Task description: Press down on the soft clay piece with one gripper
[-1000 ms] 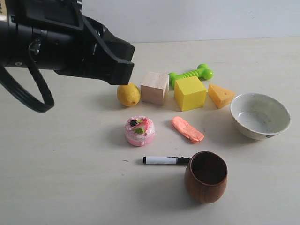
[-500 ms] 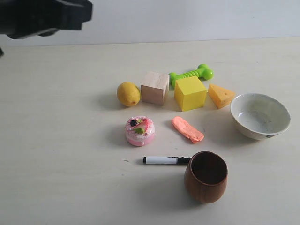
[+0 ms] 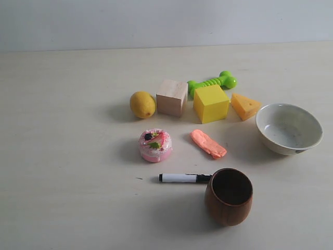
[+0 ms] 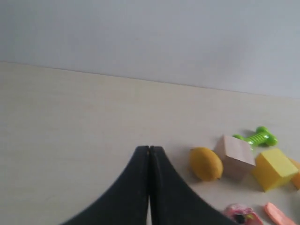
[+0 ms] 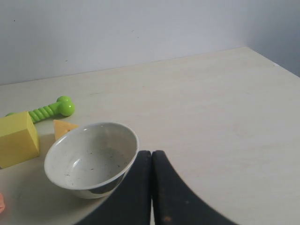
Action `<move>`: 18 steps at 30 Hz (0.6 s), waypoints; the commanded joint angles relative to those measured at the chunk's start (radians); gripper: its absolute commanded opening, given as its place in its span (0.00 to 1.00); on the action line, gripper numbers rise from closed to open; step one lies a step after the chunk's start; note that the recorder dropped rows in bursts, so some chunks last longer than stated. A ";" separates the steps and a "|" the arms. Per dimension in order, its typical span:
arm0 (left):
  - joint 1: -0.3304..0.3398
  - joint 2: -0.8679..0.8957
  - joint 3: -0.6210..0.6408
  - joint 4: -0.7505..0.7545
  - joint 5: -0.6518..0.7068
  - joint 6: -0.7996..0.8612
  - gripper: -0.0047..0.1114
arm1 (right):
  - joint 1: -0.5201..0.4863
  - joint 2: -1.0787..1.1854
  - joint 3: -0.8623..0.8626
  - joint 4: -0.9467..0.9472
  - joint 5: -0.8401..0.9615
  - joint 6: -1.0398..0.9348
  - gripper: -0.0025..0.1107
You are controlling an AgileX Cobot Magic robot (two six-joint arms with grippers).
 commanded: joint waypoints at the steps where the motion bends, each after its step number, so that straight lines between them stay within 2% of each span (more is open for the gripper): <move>1: 0.150 -0.198 0.133 -0.006 -0.009 0.036 0.04 | 0.001 -0.006 0.004 -0.004 -0.009 -0.005 0.02; 7: 0.265 -0.465 0.292 -0.006 -0.011 0.087 0.04 | 0.001 -0.006 0.004 -0.004 -0.009 -0.005 0.02; 11: 0.268 -0.571 0.335 -0.006 -0.006 0.087 0.04 | 0.001 -0.006 0.004 -0.004 -0.009 -0.005 0.02; 18: 0.268 -0.595 0.353 -0.043 0.044 0.133 0.04 | 0.001 -0.006 0.004 -0.004 -0.009 -0.005 0.02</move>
